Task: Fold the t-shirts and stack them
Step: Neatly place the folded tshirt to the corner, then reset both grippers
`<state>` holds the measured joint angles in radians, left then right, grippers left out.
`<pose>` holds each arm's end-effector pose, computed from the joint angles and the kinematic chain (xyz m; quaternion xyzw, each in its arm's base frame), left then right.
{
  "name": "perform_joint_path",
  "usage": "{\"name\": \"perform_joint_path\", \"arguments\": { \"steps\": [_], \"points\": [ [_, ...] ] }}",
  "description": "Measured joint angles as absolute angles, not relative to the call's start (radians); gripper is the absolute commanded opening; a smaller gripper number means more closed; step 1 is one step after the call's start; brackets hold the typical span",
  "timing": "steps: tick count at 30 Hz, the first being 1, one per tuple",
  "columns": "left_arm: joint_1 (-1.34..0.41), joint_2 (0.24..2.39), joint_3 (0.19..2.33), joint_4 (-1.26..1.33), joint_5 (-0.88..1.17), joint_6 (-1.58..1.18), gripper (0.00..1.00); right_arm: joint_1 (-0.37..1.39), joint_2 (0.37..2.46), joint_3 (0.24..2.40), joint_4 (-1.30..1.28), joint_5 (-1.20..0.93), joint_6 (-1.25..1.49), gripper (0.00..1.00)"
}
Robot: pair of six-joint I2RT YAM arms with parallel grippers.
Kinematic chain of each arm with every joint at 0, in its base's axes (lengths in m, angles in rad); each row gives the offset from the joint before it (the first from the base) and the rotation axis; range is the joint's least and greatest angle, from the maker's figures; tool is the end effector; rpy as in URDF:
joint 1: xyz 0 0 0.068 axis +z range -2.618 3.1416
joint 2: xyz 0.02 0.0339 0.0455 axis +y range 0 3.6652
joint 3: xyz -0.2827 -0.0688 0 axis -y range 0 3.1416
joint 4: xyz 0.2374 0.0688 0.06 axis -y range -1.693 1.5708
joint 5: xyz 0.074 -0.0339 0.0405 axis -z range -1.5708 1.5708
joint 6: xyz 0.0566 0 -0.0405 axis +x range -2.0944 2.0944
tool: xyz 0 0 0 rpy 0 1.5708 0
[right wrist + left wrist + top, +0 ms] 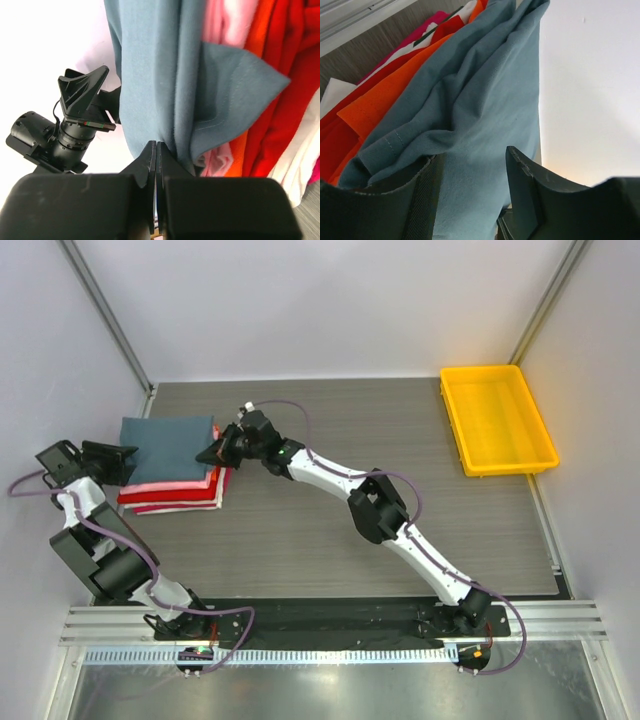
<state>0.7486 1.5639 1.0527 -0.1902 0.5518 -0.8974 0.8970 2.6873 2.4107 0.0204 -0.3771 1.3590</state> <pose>0.2750 0.2150 0.2535 -0.5618 0.6776 -0.2765 0.3857 0.3838 0.5141 0.1984 0.0666 0.7832 0.6058 0.1231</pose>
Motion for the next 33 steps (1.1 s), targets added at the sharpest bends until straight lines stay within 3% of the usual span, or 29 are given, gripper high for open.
{"name": "perform_joint_path", "arguments": {
  "steps": [4,8,17,22,33],
  "points": [
    [0.754,1.559,1.052,-0.190,0.574,-0.899,0.55,0.895,2.677,2.408,0.018,-0.384,1.345,0.01],
    [0.755,1.521,1.053,-0.216,0.589,-0.921,0.57,0.894,2.663,2.406,0.018,-0.385,1.321,0.15],
    [0.713,1.375,1.133,-0.236,0.591,-1.026,0.58,0.875,2.553,2.344,0.110,-0.412,1.288,0.26],
    [0.623,1.337,1.116,-0.177,0.584,-1.078,0.58,0.845,2.395,2.128,0.225,-0.444,1.272,0.28],
    [0.635,1.434,0.879,-0.042,0.562,-1.127,0.56,0.734,2.098,1.649,0.353,-0.473,1.208,0.29]
  ]
}}
